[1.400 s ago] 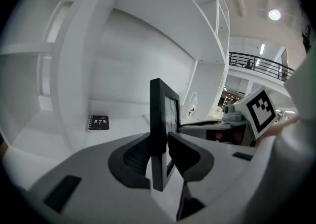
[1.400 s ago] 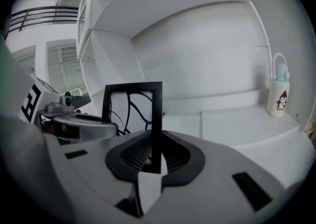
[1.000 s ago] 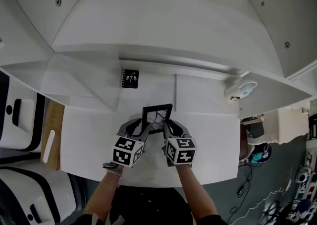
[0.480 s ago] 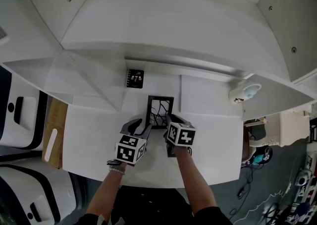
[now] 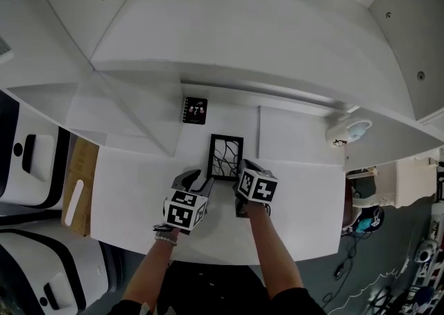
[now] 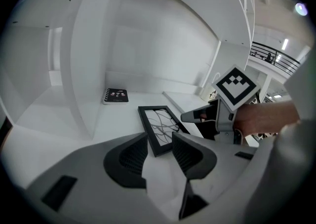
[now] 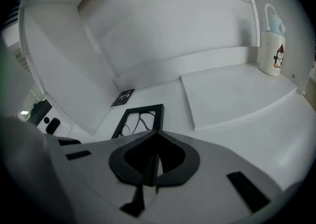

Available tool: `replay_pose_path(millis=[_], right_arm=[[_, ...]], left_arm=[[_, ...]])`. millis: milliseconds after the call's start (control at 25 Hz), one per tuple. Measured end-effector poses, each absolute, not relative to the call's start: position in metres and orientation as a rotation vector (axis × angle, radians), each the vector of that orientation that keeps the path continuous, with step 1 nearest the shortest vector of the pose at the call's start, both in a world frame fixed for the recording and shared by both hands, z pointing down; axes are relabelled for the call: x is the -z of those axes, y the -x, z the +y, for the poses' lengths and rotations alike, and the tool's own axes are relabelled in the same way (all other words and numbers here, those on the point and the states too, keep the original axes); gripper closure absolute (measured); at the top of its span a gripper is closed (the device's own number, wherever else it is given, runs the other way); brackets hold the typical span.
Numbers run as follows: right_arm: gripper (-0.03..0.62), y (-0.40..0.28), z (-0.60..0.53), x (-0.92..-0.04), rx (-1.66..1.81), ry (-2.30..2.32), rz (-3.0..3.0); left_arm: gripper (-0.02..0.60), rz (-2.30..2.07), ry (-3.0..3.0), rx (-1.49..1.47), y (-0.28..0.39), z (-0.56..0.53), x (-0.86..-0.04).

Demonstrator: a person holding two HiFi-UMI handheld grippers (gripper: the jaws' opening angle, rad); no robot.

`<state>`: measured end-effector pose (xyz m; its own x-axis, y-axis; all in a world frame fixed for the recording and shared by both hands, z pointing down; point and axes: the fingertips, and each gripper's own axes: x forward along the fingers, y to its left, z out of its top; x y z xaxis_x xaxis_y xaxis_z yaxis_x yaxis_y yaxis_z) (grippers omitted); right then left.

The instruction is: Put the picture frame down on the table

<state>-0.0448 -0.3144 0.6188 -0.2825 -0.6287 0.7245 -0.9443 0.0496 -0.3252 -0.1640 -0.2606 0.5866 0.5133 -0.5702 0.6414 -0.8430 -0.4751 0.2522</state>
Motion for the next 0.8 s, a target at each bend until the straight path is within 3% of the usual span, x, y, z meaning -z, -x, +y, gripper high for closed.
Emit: replay_pose_path(millis=[160, 280, 440, 800], right_arm=[[0.592, 0.05, -0.306, -0.611, -1.012, -1.487, -2.065], [0.515, 0.052, -0.291, -0.607, -1.001, -1.39, -2.159], [0.465, 0.056, -0.267, -0.612, -0.935, -1.262, -2.204], [0.464, 0.069, -0.248, -0.628, -0.868, -1.138, -2.179]], left_arm=[[0.44, -1.118, -2.232, -0.704, 0.163, -0.258, -0.595], [0.44, -1.083, -2.252, -0.763, 0.162, -0.255, -0.603], [0.442, -1.074, -2.246, -0.815, 0.163, -0.254, -0.614], [0.442, -1.047, -2.217, -0.87, 0.156, -0.253, -0.633]])
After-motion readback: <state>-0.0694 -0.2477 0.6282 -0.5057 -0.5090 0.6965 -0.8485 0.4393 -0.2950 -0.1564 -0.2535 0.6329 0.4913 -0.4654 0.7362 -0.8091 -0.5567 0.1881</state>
